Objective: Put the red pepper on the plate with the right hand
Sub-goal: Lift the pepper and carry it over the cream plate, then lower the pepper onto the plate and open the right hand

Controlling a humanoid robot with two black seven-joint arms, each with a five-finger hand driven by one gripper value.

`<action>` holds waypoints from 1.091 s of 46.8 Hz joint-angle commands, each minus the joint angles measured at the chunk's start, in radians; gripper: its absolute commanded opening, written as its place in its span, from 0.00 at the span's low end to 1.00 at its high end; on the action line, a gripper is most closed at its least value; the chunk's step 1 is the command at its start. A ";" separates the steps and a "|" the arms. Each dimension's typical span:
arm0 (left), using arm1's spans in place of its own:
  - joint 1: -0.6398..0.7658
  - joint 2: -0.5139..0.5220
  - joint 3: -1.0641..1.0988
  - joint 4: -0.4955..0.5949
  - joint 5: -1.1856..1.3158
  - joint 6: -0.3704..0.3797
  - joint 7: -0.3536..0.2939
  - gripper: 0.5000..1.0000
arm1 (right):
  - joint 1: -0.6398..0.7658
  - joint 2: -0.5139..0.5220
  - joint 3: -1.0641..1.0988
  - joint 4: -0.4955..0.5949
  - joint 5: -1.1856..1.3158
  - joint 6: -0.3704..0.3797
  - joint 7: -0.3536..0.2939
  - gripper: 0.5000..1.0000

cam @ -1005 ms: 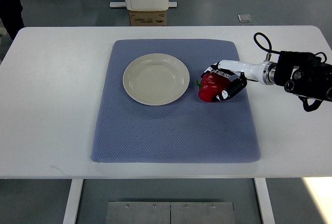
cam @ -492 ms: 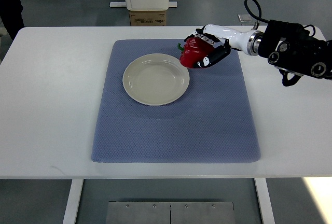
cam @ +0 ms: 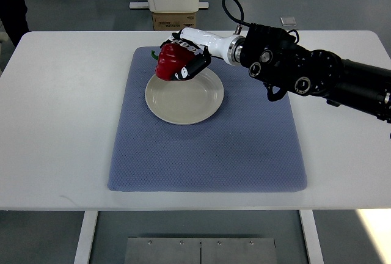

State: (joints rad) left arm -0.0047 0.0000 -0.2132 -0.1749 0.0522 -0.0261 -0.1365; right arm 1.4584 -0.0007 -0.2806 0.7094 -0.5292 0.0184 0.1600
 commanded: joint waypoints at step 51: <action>0.000 0.000 0.000 0.000 0.000 0.000 0.000 1.00 | -0.145 0.001 0.034 -0.005 0.026 0.000 0.039 0.00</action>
State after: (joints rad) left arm -0.0046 0.0000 -0.2132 -0.1748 0.0522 -0.0261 -0.1365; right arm 1.3226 0.0000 -0.2457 0.7042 -0.5006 0.0186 0.2002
